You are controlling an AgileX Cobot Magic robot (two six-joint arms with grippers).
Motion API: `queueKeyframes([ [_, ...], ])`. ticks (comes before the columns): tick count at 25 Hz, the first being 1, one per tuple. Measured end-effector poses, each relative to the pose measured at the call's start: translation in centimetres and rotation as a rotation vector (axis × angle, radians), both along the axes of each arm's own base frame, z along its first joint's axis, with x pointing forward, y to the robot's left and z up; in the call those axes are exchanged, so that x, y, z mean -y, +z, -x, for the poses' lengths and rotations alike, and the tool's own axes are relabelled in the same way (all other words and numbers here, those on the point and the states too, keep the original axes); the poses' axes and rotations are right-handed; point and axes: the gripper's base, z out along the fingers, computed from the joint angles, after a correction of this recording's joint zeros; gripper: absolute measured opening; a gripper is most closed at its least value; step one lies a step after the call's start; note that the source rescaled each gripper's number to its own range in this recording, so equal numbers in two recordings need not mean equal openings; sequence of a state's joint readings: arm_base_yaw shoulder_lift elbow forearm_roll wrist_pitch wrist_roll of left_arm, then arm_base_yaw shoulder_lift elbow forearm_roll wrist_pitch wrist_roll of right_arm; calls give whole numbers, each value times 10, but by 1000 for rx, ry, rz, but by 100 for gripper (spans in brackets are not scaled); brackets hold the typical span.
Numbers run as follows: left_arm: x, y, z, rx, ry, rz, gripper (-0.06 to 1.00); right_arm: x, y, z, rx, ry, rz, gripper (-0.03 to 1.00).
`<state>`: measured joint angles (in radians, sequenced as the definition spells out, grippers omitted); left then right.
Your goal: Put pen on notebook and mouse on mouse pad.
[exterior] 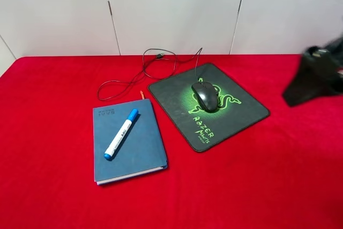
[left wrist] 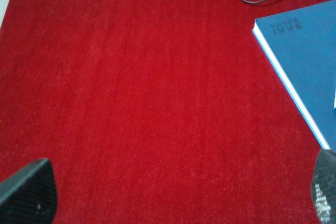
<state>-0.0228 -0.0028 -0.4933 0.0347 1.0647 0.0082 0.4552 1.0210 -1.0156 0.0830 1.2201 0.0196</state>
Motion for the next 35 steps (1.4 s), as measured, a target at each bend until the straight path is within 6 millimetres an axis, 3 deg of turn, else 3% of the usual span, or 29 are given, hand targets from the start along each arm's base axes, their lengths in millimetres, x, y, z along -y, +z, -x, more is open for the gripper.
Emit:
queueKeyframes([
  [10,0,0,0,0,0,0,95,42,5,83,223,-24,-104,100],
  [18,0,0,0,1,0,0,95,71,-14,130,394,-223,-128,100],
  [29,0,0,0,1,0,0,95,84,-41,161,674,-435,-91,100],
  [35,0,0,0,1,0,0,95,85,-59,159,720,-452,-74,100],
])
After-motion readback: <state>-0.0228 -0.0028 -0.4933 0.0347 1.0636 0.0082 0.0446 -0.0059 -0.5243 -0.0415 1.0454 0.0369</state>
